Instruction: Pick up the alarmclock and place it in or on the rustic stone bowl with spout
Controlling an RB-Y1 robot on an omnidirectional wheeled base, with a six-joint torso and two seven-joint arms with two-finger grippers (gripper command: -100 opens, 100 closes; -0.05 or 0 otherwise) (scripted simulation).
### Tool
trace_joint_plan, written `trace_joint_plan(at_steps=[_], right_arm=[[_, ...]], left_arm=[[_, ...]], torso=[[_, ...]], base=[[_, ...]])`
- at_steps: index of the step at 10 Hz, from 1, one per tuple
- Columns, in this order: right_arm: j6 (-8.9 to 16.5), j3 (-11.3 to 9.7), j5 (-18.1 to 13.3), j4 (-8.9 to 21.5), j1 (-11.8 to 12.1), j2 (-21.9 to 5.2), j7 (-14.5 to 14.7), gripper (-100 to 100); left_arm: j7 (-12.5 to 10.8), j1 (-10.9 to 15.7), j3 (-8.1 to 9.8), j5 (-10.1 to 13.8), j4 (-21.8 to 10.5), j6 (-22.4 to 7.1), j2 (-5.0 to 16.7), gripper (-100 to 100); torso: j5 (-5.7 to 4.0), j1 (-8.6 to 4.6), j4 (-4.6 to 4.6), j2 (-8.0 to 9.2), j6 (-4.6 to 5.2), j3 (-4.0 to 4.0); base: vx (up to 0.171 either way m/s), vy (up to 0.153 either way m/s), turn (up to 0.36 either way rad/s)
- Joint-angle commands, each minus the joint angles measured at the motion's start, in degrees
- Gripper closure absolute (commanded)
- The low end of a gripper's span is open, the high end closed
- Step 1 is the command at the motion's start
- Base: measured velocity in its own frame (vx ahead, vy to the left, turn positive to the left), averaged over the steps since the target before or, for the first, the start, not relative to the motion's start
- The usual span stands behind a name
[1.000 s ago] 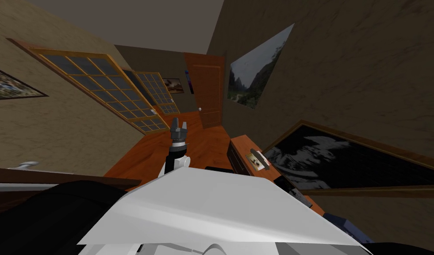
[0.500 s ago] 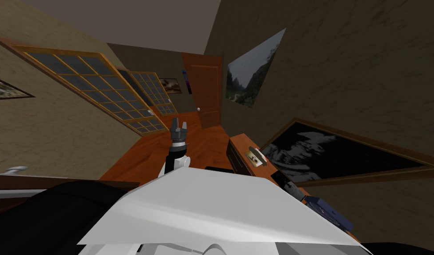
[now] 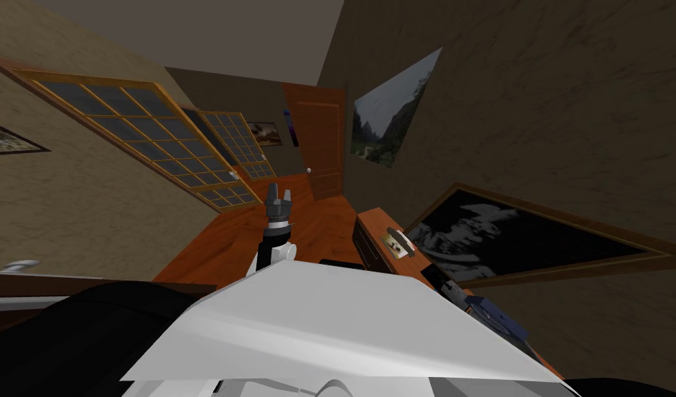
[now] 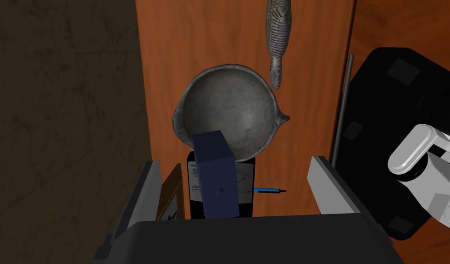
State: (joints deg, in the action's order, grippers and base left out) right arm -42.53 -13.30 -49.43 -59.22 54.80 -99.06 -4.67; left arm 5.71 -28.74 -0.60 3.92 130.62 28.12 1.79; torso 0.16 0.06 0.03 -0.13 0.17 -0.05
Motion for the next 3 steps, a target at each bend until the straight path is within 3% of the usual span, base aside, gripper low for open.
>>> trace_joint_plan(at_steps=[1, 3], right_arm=[[0.0, 0.0, 0.0, 0.0, 0.0, 0.0, 0.0, 0], [0.0, 0.0, 0.0, 0.0, 0.0, 0.0, 0.0, 0]], left_arm=[[0.0, 0.0, 0.0, 0.0, 0.0, 0.0, 0.0, 0], [0.0, 0.0, 0.0, 0.0, 0.0, 0.0, 0.0, 0]], torso=[[0.0, 0.0, 0.0, 0.0, 0.0, 0.0], [0.0, 0.0, 0.0, -0.01, 0.0, 0.0]], base=[[0.0, 0.0, 0.0], [0.0, 0.0, 0.0]])
